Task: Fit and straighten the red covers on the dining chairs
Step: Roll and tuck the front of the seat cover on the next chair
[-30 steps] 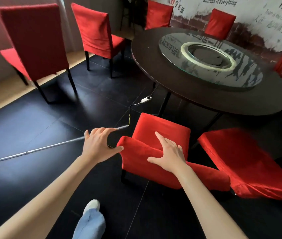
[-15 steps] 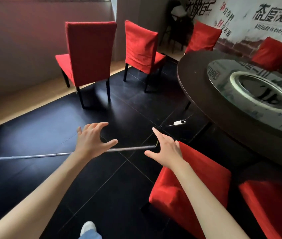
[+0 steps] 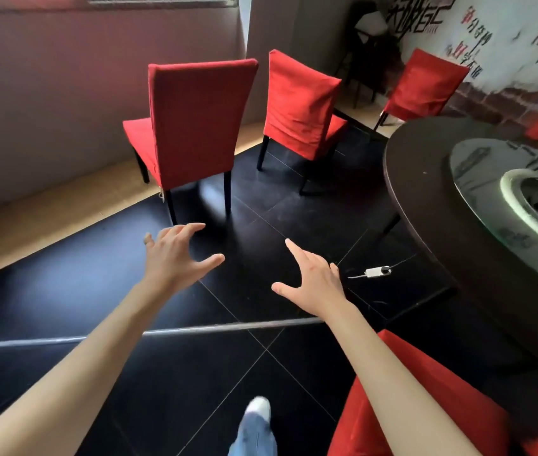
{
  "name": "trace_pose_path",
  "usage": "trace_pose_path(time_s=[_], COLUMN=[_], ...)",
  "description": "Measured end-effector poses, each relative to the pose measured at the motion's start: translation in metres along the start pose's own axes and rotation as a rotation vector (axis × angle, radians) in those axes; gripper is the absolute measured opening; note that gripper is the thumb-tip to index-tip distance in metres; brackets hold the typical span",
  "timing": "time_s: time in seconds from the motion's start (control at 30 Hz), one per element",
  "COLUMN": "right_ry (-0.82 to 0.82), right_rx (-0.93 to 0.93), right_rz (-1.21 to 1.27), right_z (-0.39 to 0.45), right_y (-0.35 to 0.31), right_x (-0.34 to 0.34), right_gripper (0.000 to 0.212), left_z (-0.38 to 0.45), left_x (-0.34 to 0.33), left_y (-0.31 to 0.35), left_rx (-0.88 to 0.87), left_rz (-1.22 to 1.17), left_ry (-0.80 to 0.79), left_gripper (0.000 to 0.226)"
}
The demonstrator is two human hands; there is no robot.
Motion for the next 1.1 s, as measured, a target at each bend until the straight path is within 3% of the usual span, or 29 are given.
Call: trace_pose_path(time_s=[0.6,0.97,1.1], right_ry=[-0.038,0.014,0.011], right_rx=[0.274,0.312,0.314], right_rz=[-0.04,-0.091,-0.154], right_z=[0.387,0.586,0.641], right_y=[-0.092,-0.198,-0.223], right_x=[0.055,0.07,0.078], right_gripper=[0.09,0.091,0.095], left_z=[0.312,0.511,0.566], left_x=[-0.028,-0.008,-0.017], left_y=[-0.093,-0.193,-0.208], left_rx=[0.223,0.13,0.123], left_rz=[0.042,0.012,0.019], left_ry=[0.144,0.256,0.201], left_gripper=[0.069,0.074,0.072])
Point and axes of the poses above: each hand's wrist, its own z-axis towards the middle knuckle, its own x-axis out of the back of the hand, y = z × x, the point moved 1 cm from there along z, towards the middle knuckle, and after that the axes turned 11 degrees about -x, right-handed, at the moved point
